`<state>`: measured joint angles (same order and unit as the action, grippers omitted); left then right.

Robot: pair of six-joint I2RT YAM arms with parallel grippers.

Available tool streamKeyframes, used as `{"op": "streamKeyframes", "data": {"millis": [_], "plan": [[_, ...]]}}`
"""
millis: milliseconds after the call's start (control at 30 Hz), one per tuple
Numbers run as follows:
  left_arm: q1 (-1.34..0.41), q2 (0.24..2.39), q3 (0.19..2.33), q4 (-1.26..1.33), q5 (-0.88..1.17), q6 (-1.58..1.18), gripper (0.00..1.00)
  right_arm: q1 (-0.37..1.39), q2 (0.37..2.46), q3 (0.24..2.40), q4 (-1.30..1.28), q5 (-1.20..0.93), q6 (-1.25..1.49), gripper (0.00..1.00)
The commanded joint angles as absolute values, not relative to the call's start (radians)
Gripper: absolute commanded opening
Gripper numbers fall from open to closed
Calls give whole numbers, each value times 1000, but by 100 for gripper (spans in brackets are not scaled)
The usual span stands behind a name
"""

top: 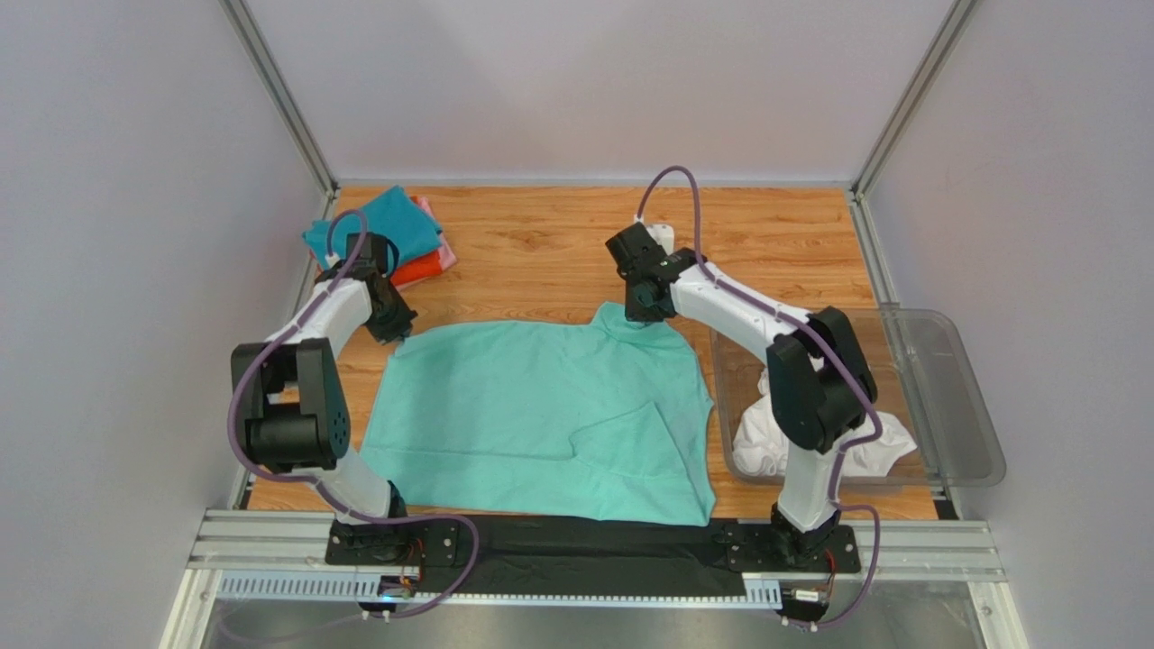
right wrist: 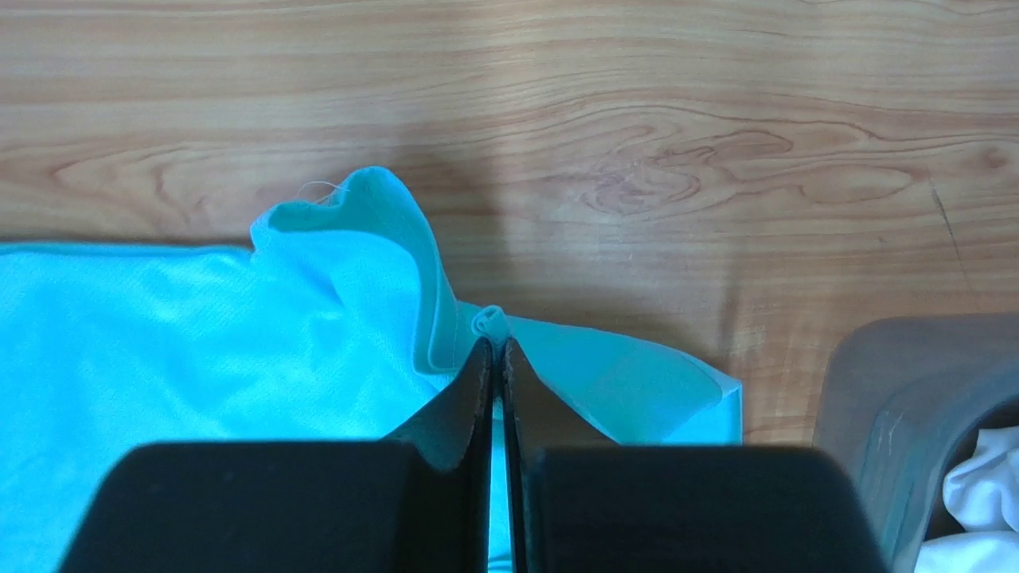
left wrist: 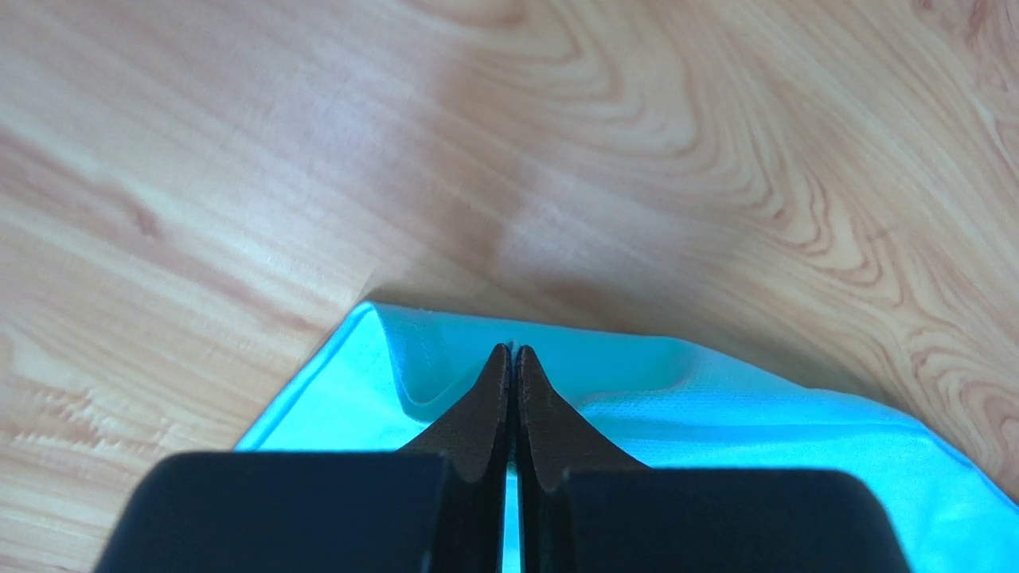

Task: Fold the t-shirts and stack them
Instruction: Fold the tshirt

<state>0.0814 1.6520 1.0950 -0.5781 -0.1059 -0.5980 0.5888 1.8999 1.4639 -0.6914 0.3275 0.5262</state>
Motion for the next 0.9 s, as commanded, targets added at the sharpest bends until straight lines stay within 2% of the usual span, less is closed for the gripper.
{"op": "streamKeyframes", "data": {"millis": [0, 400, 867], "plan": [[91, 1536, 1020, -552, -110, -633, 0, 640, 1766, 1369, -680, 399, 537, 0], [91, 1177, 807, -638, -308, -749, 0, 864, 1439, 1105, -742, 522, 659, 0], [92, 1086, 723, -676, -365, -792, 0, 1031, 1241, 957, -810, 528, 759, 0]]}}
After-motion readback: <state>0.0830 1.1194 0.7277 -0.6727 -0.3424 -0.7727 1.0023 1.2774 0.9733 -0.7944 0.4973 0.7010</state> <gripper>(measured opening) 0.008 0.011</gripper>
